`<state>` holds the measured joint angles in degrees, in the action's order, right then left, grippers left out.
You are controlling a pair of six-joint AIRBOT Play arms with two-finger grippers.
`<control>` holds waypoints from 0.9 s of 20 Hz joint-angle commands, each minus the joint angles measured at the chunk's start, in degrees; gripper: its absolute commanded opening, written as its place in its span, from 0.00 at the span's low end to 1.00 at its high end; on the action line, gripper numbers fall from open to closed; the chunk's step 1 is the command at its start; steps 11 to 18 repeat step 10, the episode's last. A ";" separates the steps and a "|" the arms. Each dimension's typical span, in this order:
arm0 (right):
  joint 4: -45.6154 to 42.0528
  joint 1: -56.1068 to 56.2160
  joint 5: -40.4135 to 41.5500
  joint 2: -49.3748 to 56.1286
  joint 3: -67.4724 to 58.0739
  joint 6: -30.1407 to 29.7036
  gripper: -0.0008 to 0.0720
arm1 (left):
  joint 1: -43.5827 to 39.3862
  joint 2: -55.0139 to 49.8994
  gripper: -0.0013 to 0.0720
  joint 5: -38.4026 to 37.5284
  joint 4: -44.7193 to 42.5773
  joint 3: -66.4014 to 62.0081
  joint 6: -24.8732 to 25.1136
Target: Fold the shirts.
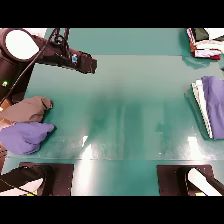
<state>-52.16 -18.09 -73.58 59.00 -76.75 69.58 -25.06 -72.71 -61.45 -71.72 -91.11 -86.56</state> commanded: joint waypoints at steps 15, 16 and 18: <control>1.05 18.86 4.44 -0.04 -0.70 -0.04 0.04 | -0.02 0.04 0.05 5.53 0.02 -0.02 -0.02; 1.05 18.86 4.44 -0.04 -0.70 -0.04 0.04 | -0.02 0.04 0.05 5.53 0.02 -0.02 -0.02; 1.05 18.86 4.44 -0.04 -0.70 -0.04 0.04 | -0.02 0.04 0.05 5.53 0.02 -0.02 -0.02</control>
